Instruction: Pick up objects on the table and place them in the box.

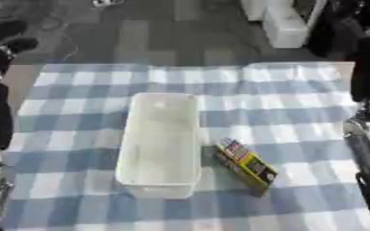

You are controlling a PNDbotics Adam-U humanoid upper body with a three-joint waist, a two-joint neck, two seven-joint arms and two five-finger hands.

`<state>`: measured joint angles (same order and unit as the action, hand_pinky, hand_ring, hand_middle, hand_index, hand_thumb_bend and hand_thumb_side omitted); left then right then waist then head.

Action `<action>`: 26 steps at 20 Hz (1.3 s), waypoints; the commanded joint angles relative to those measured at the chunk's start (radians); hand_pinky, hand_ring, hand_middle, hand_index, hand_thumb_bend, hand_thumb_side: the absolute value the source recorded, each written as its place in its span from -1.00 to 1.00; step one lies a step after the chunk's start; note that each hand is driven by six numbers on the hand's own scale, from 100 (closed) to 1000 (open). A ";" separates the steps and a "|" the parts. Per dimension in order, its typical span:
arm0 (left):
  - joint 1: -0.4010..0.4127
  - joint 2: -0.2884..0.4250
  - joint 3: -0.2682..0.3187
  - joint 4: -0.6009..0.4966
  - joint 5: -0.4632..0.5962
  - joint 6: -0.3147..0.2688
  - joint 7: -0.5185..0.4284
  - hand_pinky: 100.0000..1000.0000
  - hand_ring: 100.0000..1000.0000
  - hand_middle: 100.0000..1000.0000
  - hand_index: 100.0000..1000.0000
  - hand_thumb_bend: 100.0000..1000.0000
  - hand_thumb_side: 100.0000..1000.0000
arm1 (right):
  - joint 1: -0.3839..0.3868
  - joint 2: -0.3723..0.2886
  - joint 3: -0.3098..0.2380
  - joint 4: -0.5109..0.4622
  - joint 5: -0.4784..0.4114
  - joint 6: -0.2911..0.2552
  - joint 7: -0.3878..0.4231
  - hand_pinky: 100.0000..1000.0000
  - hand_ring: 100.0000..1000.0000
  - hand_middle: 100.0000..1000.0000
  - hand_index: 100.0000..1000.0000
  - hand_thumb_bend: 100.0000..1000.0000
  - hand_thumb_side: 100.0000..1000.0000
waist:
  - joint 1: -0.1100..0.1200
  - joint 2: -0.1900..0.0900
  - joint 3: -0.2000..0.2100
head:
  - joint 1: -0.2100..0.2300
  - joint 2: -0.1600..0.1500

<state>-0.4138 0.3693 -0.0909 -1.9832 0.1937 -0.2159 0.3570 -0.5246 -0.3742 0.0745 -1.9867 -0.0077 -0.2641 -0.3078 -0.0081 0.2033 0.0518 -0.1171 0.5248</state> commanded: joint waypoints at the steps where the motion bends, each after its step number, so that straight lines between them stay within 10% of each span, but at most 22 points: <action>1: -0.016 0.013 0.005 -0.017 -0.006 0.001 0.003 0.25 0.37 0.56 0.69 0.12 0.90 | -0.014 -0.015 -0.002 -0.013 0.003 0.000 0.002 -0.20 0.20 0.26 0.58 -0.19 0.88 | 0.001 -0.016 0.001 | 0.001 -0.016; 13: -0.015 0.013 0.005 -0.017 -0.006 0.001 0.003 0.26 0.37 0.55 0.69 0.12 0.90 | -0.012 -0.018 -0.008 -0.013 0.021 0.013 -0.001 -0.20 0.20 0.26 0.57 -0.15 0.89 | 0.000 -0.016 0.004 | -0.002 -0.005; 26: 0.008 0.031 0.007 -0.017 -0.011 0.008 0.009 0.26 0.37 0.55 0.68 0.12 0.90 | -0.014 -0.084 0.043 -0.013 0.372 0.415 0.155 -0.10 0.30 0.35 0.59 0.20 0.72 | -0.023 -0.036 0.016 | -0.005 0.021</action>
<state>-0.3996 0.3780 -0.0907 -1.9832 0.1900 -0.2086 0.3642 -0.5199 -0.4265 0.1158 -1.9867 0.3323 0.1268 -0.1699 -0.0329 0.1878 0.0688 -0.1183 0.5443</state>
